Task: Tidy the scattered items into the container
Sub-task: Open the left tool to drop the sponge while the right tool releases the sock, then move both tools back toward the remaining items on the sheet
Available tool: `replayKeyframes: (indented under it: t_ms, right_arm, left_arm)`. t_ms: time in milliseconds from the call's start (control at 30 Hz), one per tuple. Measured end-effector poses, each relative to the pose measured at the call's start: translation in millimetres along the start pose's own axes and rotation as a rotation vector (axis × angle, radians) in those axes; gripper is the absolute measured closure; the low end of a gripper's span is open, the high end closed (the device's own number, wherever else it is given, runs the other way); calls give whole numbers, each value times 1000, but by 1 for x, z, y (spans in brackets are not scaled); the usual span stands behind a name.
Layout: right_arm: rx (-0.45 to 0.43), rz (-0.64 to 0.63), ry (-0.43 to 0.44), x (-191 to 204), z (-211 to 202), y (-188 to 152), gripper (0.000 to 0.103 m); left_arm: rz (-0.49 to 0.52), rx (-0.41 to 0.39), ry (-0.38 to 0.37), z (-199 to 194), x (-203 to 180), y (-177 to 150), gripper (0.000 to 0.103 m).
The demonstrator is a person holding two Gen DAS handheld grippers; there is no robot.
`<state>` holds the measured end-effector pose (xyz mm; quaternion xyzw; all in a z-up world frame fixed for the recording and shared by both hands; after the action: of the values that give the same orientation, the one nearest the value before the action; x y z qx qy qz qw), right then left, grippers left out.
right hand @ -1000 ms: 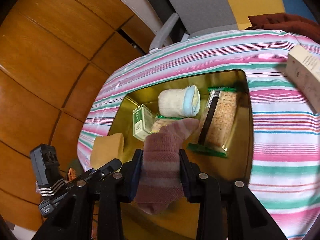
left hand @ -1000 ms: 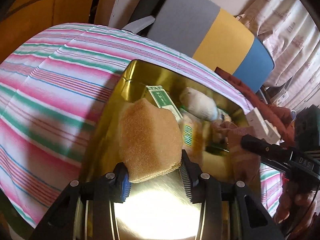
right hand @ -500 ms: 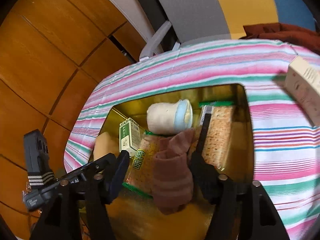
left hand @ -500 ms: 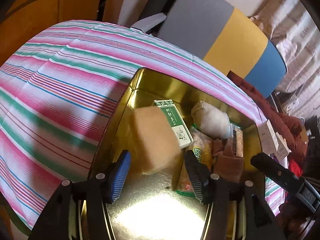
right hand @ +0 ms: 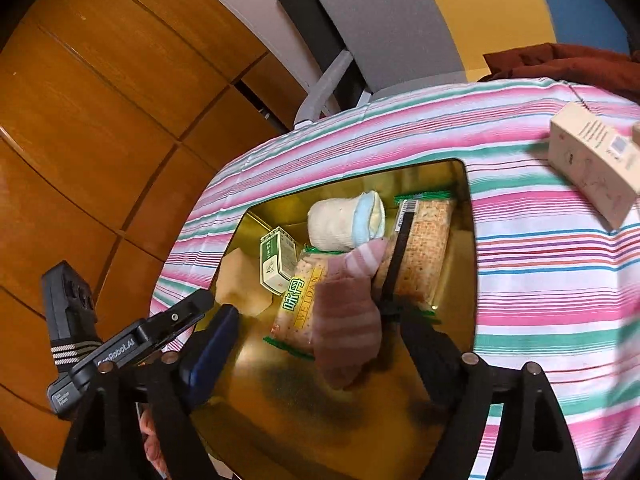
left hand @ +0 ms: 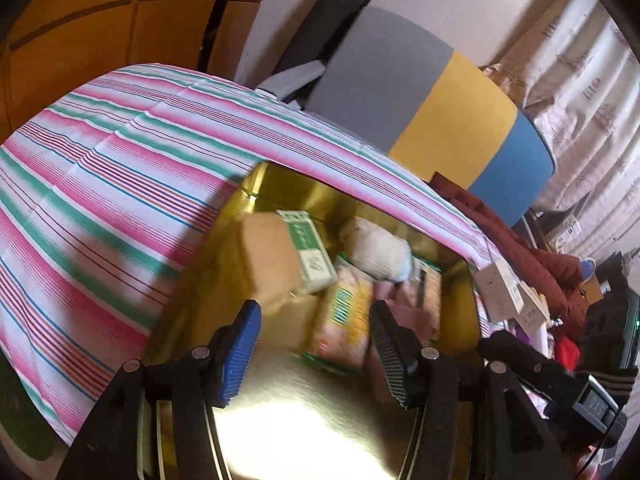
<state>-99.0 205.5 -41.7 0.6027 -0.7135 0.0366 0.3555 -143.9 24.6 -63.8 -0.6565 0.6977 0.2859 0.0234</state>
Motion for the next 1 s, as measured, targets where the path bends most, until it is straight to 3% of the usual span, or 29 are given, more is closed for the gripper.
replayKeyframes:
  t_ms: [200, 533, 1000]
  right_arm:
    - [-43, -27, -38, -11, -28, -3, 9]
    - [-82, 22, -83, -59, -76, -14, 8]
    - [-177, 187, -295, -210, -184, -33, 8]
  left_arm:
    - [39, 35, -43, 6, -35, -18, 46]
    - [149, 81, -80, 19, -98, -46, 46]
    - [333, 155, -149, 37, -197, -94, 46]
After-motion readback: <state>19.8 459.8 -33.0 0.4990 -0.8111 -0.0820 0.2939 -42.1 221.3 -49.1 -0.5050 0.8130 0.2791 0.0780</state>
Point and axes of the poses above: each gripper's, at about its wrist camera, not at the fingertips, and z roughly the way its jaws point, x to its left, y to its top, the point moved 7 cm from there along z, roughly the way its jaws point, and after that the axes turned 11 degrees about x, right-handed, at the moved point
